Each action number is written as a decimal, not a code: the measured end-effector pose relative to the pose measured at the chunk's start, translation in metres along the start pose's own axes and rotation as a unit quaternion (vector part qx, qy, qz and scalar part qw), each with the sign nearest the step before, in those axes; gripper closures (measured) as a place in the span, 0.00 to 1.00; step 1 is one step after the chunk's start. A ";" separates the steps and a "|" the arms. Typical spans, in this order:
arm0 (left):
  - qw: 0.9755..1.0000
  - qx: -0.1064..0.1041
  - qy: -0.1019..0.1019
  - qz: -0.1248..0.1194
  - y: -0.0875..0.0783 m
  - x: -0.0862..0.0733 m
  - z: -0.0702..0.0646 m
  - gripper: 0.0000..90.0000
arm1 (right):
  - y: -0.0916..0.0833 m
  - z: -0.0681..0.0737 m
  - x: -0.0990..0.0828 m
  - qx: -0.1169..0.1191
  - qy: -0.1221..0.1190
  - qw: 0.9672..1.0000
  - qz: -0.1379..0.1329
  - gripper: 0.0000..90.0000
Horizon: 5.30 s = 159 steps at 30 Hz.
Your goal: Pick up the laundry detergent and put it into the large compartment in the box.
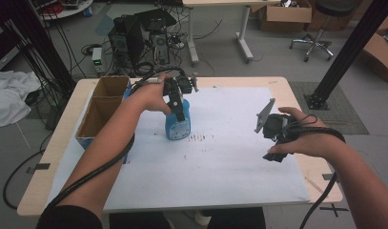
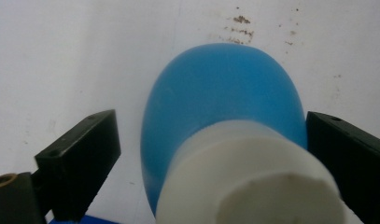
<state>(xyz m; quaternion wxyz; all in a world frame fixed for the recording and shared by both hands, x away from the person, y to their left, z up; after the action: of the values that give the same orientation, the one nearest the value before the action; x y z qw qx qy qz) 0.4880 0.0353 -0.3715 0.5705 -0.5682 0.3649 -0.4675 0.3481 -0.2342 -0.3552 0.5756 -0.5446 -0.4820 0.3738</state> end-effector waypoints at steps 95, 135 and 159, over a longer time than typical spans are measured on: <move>0.995 0.020 -0.092 0.032 -0.057 -0.005 -0.011 0.44 | 0.001 0.000 0.007 0.000 -0.008 1.000 -0.002 0.18; 0.912 0.031 -0.409 0.030 -0.204 -0.111 0.008 0.44 | 0.001 0.007 0.034 0.004 -0.059 0.998 -0.005 0.18; 0.832 0.059 -0.549 0.051 -0.220 -0.185 0.022 0.44 | 0.001 0.008 0.041 0.006 -0.075 0.997 -0.003 0.18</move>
<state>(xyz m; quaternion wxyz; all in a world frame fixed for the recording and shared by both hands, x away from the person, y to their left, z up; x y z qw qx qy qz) 0.4278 0.2358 -0.1732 0.7322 -0.6775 -0.0080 -0.0692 0.3509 -0.1924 -0.3509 0.5421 -0.5101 -0.5236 0.4145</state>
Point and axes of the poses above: each handheld gripper's, and its own axes: y roughly forward along the jaws, x roughly out of its top, z roughly to its left, the point moved 8 cm from there along y, roughly forward along the jaws, and after that the axes turned 5 degrees about x, right-handed, at the moved point
